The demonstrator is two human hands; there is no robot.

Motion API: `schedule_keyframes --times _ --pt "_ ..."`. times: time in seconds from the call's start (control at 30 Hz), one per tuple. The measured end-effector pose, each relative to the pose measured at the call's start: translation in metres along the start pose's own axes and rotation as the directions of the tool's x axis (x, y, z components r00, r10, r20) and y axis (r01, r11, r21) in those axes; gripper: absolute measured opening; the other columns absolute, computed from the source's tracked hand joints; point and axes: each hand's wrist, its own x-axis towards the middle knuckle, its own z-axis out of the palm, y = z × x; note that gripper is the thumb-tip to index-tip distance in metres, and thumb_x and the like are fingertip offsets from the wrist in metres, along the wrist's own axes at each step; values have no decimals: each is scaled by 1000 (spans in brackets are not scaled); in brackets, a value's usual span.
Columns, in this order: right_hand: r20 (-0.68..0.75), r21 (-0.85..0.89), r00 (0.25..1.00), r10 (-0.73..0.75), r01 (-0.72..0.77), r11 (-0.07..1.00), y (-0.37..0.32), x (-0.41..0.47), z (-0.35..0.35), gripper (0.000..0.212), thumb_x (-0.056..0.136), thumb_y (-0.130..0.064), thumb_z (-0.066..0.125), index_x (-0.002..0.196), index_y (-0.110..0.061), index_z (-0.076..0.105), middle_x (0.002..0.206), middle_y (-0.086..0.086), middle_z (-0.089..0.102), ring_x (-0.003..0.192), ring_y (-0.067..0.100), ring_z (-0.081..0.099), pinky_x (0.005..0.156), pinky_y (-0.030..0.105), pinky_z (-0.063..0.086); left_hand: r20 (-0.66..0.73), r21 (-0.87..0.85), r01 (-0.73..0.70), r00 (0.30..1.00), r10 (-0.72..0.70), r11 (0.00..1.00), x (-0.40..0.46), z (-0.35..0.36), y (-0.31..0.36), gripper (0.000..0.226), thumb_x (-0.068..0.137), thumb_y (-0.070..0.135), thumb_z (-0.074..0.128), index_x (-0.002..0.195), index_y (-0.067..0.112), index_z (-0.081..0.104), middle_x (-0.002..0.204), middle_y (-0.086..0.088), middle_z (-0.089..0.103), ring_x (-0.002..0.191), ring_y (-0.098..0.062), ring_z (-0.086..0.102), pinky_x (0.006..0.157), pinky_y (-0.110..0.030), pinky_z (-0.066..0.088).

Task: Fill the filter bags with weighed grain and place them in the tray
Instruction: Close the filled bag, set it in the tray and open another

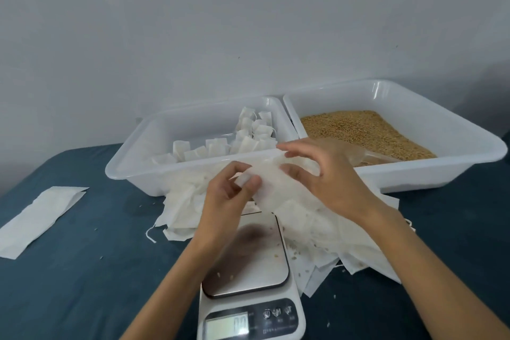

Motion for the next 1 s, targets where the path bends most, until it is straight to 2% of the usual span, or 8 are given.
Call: schedule_keyframes --times 0.1,0.17,0.3,0.57,0.7,0.83,0.9,1.0 --pt "119 243 990 76 -103 965 -4 -2 6 53 84 -63 63 115 -21 74 106 -13 75 101 0 69 89 21 54 -93 -38 -6 996 3 999 -1 -8 -3 10 103 12 63 98 5 61 69 -23 65 63 -28 58 66 -52 50" --pt "126 299 991 50 -86 950 -3 -2 8 60 83 -65 65 101 -9 75 89 4 74 84 20 70 72 33 53 -143 -23 3 990 -6 1000 0 -11 -5 9 102 13 65 95 8 63 73 -35 62 63 -31 55 64 -62 49" --pt "-35 319 997 72 -57 946 0 -3 12 12 87 -29 77 98 -24 78 96 -6 78 90 11 74 80 21 55 -172 31 32 985 -26 999 0 -16 -10 16 99 13 70 87 22 66 62 -17 56 59 -23 44 59 -38 40" --pt "-196 360 975 103 -26 932 0 -4 15 12 95 -16 69 93 -26 73 87 -8 75 82 4 67 73 14 51 -101 -200 221 964 -245 955 2 -16 -11 15 93 13 75 94 -2 71 90 -27 69 80 -31 61 75 -37 58" --pt "-263 286 958 114 -36 958 2 -4 21 8 96 -14 69 99 -21 69 94 -10 72 87 6 68 75 19 51 -39 -322 290 947 -319 901 2 -17 -9 15 79 17 81 84 5 73 86 -15 65 87 -32 60 92 -42 59" --pt "-427 -98 887 -173 145 985 -3 -11 36 20 92 -6 71 107 -12 59 105 -3 58 89 15 59 77 22 51 -118 -192 242 956 -267 951 2 -16 -9 30 88 16 80 67 11 58 63 -1 52 63 -18 54 74 -33 53" --pt "-365 -91 898 -246 228 969 -5 -16 45 18 92 -12 73 103 -14 59 95 -5 60 81 16 59 74 26 51 -128 -110 203 968 -216 973 2 -13 -8 35 88 17 80 66 10 54 52 5 47 49 -13 46 60 -22 46" --pt "-123 171 989 -77 97 981 -12 -21 55 21 90 -34 76 102 -24 61 90 -10 66 82 18 66 73 27 55 -66 -26 110 992 -111 994 -3 -7 -4 27 89 14 78 72 1 63 56 -10 57 53 -13 52 56 -18 46"
